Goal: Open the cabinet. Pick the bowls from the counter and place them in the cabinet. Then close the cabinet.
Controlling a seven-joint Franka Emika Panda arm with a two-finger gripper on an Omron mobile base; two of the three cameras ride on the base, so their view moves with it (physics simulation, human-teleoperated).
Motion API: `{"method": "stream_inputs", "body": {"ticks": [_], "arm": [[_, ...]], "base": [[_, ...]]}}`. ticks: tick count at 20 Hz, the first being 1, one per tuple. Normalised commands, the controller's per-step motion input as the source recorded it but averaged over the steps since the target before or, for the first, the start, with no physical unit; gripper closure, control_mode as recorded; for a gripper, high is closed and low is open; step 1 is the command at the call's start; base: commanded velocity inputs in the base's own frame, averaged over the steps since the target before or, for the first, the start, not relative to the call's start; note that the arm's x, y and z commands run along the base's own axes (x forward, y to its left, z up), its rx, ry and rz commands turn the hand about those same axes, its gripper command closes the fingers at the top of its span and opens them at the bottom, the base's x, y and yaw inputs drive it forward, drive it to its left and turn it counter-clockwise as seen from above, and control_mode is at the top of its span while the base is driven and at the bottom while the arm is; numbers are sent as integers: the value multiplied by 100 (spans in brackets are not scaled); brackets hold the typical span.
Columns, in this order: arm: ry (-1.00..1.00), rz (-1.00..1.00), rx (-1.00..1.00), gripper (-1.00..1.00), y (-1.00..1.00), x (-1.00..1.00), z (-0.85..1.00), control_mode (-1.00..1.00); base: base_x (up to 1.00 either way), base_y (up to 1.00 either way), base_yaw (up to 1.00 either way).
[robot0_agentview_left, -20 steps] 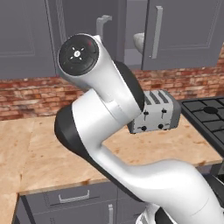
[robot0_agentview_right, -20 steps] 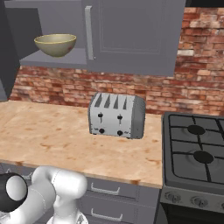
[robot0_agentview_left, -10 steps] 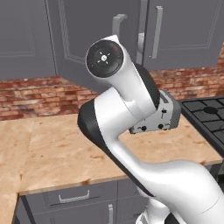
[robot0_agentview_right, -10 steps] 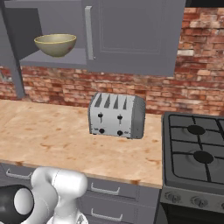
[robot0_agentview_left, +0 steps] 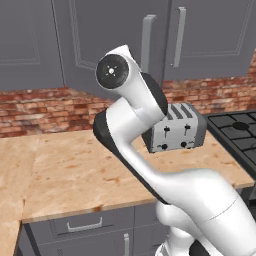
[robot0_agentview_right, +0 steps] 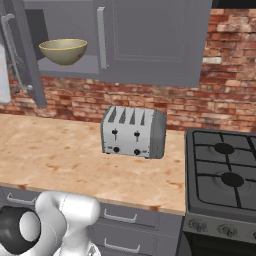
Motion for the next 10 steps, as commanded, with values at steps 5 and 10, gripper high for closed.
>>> {"method": "stream_inputs", "body": {"ticks": [5, 10], "arm": [[0, -5, -4, -100, 0, 87, -9, -100], [0, -5, -4, -100, 0, 93, -7, -100]], "base": [[0, 0, 0], [0, 0, 0]]}}
